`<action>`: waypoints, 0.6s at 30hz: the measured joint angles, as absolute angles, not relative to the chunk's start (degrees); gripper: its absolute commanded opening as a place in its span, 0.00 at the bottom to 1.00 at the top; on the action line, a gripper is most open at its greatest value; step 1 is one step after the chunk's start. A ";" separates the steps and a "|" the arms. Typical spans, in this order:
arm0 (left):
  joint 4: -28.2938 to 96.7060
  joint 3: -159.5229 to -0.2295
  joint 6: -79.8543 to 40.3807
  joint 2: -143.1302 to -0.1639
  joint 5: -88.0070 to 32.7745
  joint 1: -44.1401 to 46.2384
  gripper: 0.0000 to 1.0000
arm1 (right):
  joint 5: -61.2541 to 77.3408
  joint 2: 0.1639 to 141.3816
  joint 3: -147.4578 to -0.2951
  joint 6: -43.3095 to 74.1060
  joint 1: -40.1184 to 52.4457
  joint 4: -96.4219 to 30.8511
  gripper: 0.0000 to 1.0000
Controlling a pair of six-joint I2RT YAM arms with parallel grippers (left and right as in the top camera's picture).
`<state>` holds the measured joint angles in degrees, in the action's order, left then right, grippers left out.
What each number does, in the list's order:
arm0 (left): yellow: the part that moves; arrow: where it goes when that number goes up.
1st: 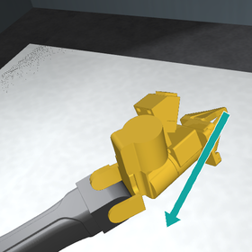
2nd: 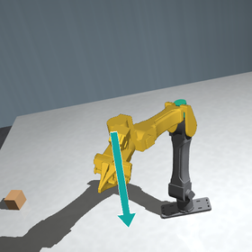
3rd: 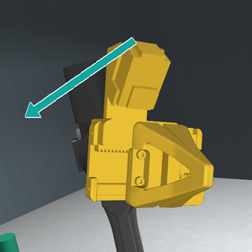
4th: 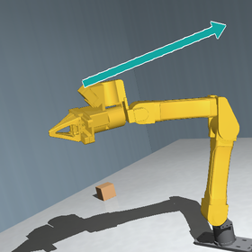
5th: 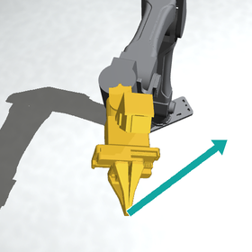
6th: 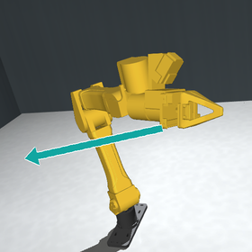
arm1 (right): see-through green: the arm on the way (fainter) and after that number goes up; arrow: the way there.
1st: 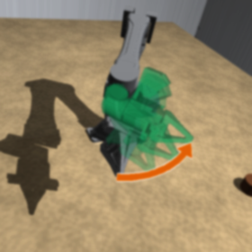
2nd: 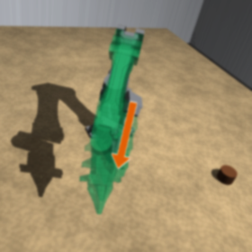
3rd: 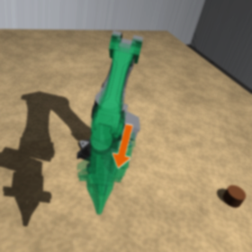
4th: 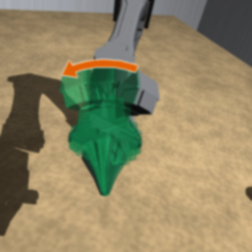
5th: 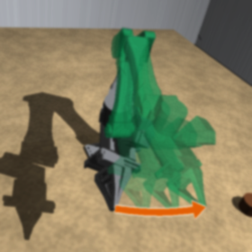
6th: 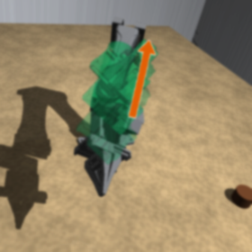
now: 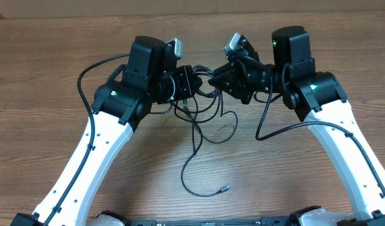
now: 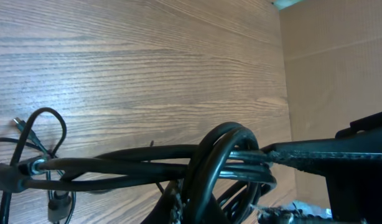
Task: Untangle cables
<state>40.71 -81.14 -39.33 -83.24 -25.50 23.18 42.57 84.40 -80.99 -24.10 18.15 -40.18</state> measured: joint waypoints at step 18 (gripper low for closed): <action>38.39 -81.14 -40.36 -83.24 -29.10 23.18 0.04 | 38.81 84.40 -80.99 -24.21 18.00 -42.22 0.04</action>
